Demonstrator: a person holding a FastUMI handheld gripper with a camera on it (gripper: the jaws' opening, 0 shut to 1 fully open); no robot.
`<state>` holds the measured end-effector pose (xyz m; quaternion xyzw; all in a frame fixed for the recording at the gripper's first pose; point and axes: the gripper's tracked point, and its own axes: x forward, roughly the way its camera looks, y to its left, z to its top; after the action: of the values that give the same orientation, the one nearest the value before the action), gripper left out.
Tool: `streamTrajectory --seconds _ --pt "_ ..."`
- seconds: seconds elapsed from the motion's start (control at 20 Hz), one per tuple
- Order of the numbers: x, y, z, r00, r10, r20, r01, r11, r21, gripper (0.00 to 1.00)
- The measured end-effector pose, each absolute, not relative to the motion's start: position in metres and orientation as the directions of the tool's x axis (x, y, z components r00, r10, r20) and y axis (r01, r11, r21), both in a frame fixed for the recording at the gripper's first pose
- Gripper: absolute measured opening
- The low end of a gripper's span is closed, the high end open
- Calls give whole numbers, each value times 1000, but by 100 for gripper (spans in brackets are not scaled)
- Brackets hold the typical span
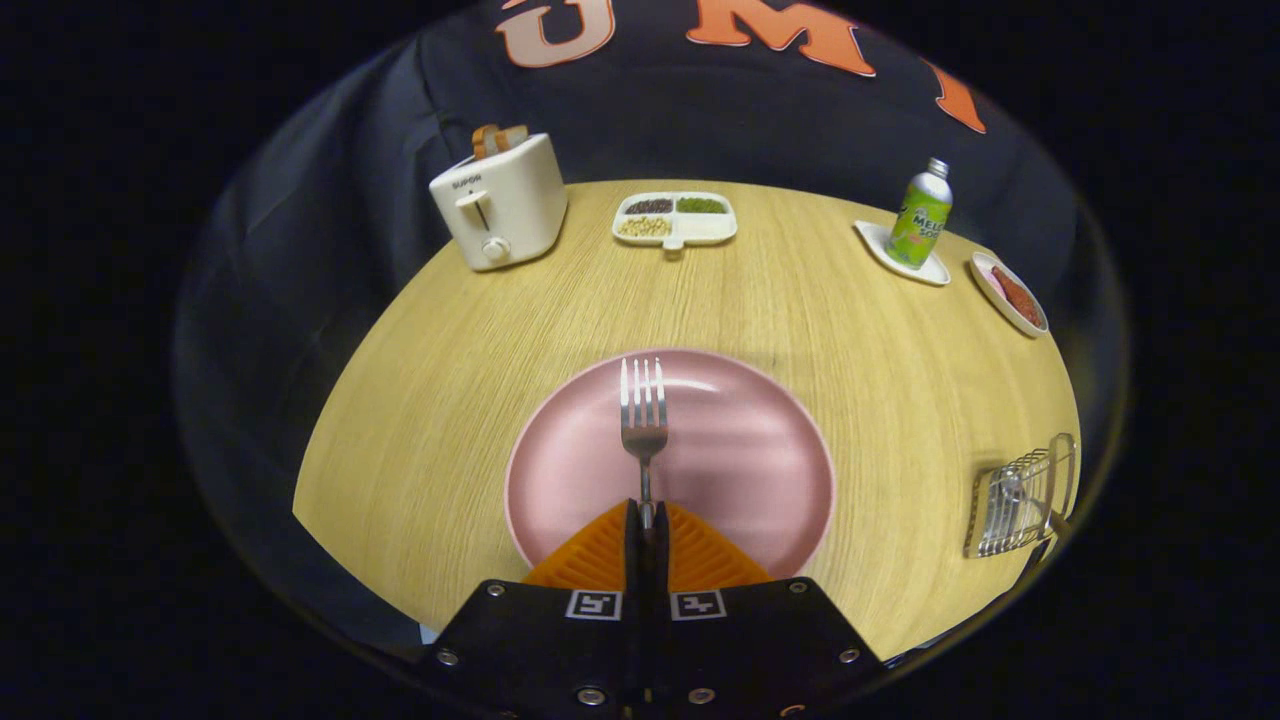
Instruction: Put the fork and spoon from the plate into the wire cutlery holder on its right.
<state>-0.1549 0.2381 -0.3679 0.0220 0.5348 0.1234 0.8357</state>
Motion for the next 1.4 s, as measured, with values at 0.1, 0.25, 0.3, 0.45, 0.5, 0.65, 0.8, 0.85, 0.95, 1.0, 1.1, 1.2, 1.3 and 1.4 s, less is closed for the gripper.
streamTrajectory --seconds 0.1,0.25,0.3,0.45,0.5,0.65,0.8,0.85,0.95,1.0,1.1,1.2,1.3,1.4 --pt "-138 215 -348 449 207 -869 -153 976 154 3" --pt "-114 178 -315 527 173 -832 -104 985 140 3" --pt "-105 164 -304 554 165 -816 -85 986 142 3" --pt "-88 123 -276 627 126 -769 -25 990 142 3" --pt "-82 108 -267 648 108 -754 -7 991 136 3" --pt "-76 68 -242 688 60 -723 42 992 122 3" --pt "-70 35 -220 720 24 -694 81 990 118 3" --pt "-72 24 -211 724 16 -689 90 989 118 3" --pt "-70 8 -189 749 6 -662 100 988 122 3" --pt "-69 -2 -180 757 -5 -654 101 989 110 3" --pt "-70 -20 -165 767 -28 -641 103 992 80 3" --pt "-73 -31 -157 769 -35 -638 104 992 72 3" --pt "-79 -42 -159 759 -43 -650 106 993 58 3" --pt "-89 -54 -167 734 -50 -677 106 994 41 3"
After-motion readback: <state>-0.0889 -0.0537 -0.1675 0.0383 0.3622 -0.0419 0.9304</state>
